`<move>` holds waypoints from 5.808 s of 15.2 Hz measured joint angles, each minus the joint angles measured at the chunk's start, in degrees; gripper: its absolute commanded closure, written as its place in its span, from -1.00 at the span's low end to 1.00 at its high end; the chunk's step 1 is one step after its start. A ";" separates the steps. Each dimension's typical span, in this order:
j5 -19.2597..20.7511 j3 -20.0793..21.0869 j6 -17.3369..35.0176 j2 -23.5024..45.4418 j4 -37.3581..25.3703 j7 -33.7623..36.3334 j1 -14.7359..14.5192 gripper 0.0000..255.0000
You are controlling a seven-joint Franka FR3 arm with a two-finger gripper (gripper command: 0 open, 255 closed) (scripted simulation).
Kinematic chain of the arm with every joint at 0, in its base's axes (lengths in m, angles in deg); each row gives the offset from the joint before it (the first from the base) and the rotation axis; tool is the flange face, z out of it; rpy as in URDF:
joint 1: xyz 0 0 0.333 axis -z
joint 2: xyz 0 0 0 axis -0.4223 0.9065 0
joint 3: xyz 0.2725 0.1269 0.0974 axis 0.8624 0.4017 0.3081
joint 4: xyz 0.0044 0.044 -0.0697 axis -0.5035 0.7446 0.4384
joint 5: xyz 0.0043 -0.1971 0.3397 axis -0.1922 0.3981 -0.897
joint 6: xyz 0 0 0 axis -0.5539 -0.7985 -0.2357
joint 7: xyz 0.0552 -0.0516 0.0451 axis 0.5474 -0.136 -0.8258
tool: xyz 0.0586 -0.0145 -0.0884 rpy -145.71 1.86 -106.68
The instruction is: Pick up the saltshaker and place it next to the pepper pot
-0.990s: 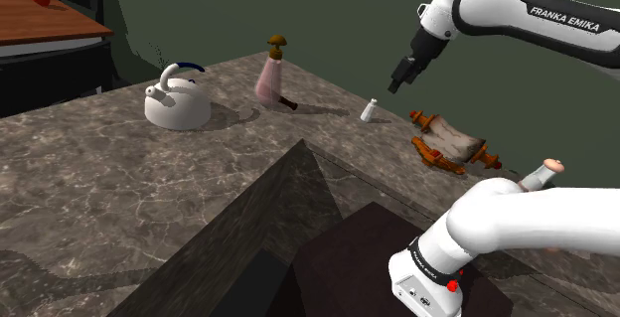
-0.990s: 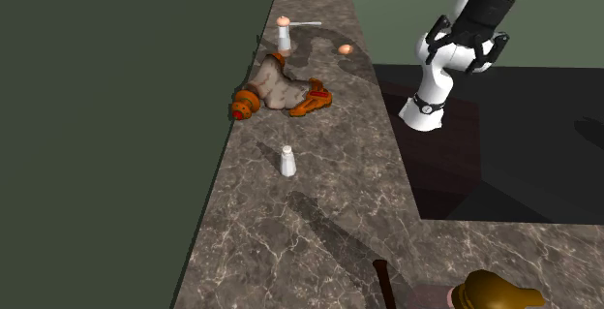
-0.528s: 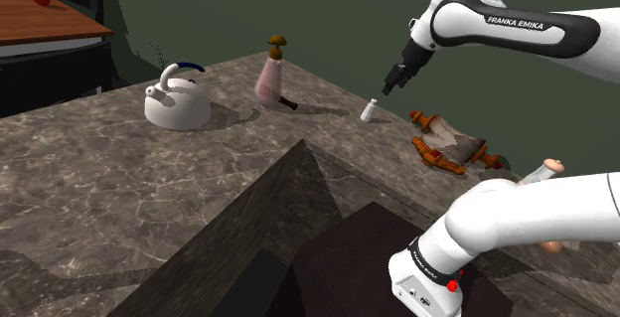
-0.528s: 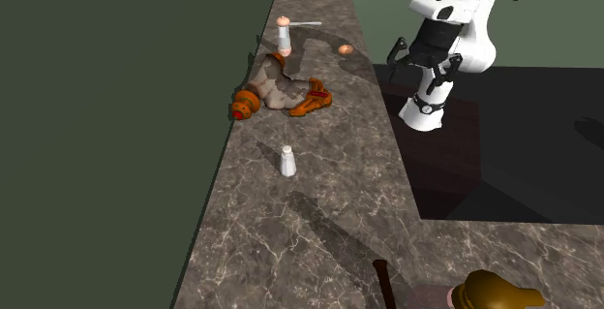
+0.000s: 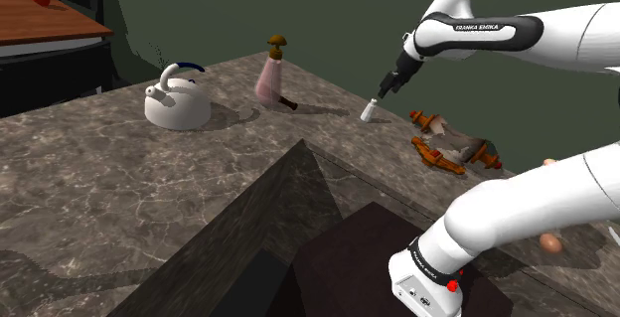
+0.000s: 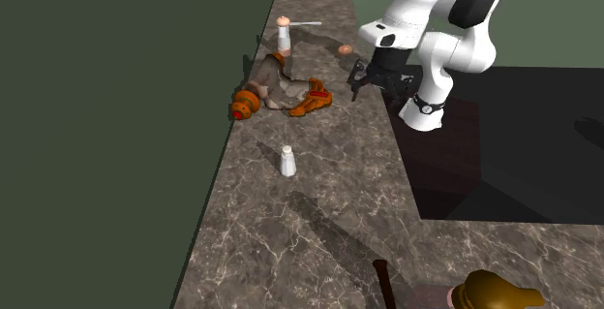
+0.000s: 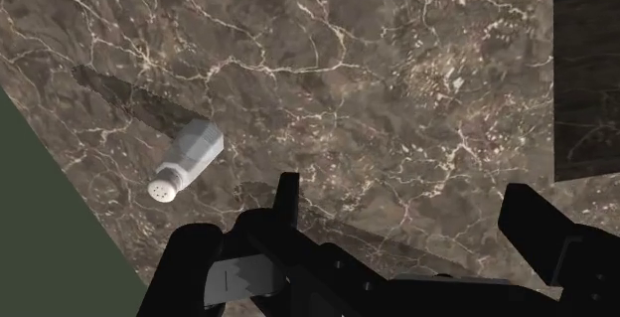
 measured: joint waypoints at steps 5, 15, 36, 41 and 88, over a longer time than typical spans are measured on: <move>-3.90 -5.04 6.22 9.87 -4.06 -5.89 0.02 -1.00; -20.37 -10.59 12.19 31.96 -17.80 -21.87 3.22 -1.00; -30.20 -8.20 15.47 45.63 -26.13 -29.04 7.94 1.00; -30.15 -8.25 15.49 45.61 -26.08 -29.01 7.95 1.00; -21.95 -11.72 -13.69 37.14 -48.15 -21.00 7.09 1.00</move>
